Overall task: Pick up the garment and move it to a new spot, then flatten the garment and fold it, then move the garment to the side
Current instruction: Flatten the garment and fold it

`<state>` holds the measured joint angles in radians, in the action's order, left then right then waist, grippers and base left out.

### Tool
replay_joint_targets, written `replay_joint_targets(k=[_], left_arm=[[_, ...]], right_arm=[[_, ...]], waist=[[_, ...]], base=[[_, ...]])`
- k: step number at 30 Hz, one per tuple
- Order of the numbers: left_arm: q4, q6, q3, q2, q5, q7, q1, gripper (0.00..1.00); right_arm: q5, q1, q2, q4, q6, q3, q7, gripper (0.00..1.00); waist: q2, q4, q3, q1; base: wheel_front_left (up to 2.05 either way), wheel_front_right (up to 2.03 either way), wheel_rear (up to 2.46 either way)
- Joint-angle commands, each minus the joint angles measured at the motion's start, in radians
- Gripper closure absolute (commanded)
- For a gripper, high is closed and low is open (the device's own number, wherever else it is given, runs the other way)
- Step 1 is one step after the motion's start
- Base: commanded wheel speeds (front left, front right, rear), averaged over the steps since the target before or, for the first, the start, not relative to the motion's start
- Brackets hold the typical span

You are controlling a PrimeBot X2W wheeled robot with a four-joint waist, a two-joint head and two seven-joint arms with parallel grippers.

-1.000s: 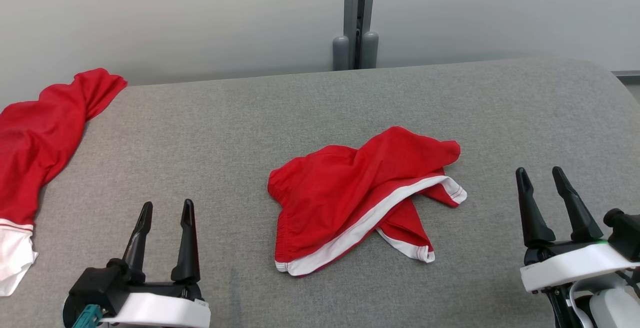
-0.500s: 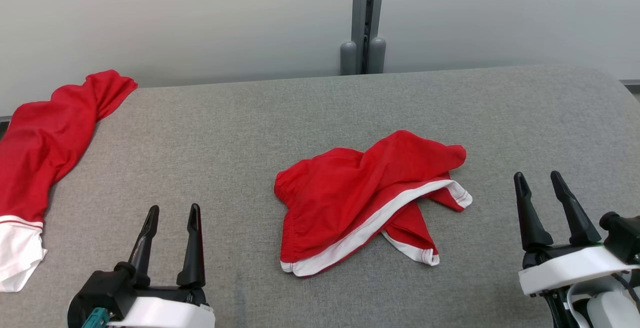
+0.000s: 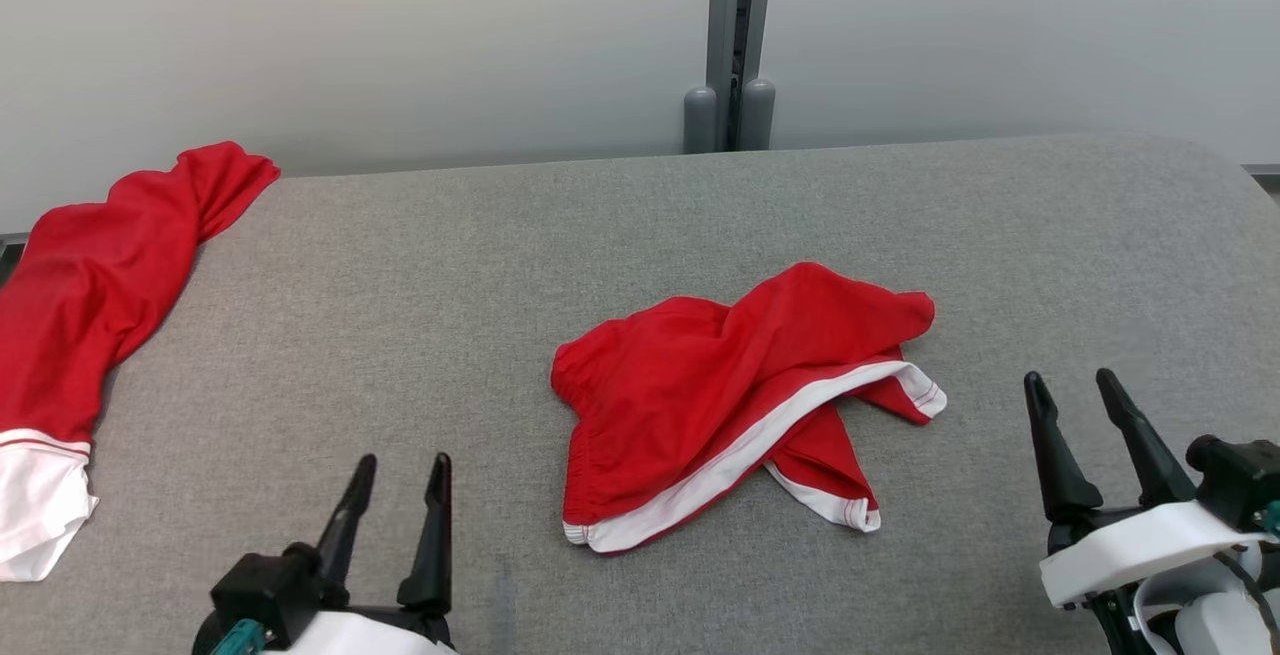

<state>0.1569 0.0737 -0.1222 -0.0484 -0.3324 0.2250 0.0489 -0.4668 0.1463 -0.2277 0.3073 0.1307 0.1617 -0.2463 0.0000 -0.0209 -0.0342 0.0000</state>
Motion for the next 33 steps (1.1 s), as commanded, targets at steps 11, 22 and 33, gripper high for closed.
replay_joint_targets(k=[11,22,33], left_arm=[[0.098,0.047,-0.13,-0.022,-0.084,-0.241,-0.084,0.0],[0.175,0.057,-0.293,-0.036,-0.145,-0.39,-0.201,0.0],[0.237,0.056,-0.368,-0.064,-0.189,-0.396,-0.284,0.0]], right_arm=[[-0.071,0.178,-0.071,0.188,0.0,0.157,0.143,0.0],[-0.197,0.358,-0.096,0.349,0.0,0.301,0.282,0.0],[-0.326,0.461,-0.115,0.43,0.0,0.394,0.399,0.0]], waist=[[0.0,0.009,-0.068,0.0],[0.0,0.037,-0.166,0.0],[0.0,0.045,-0.212,0.0]], base=[[0.0,0.0,0.0],[0.0,0.0,0.0],[0.0,0.0,0.0]])
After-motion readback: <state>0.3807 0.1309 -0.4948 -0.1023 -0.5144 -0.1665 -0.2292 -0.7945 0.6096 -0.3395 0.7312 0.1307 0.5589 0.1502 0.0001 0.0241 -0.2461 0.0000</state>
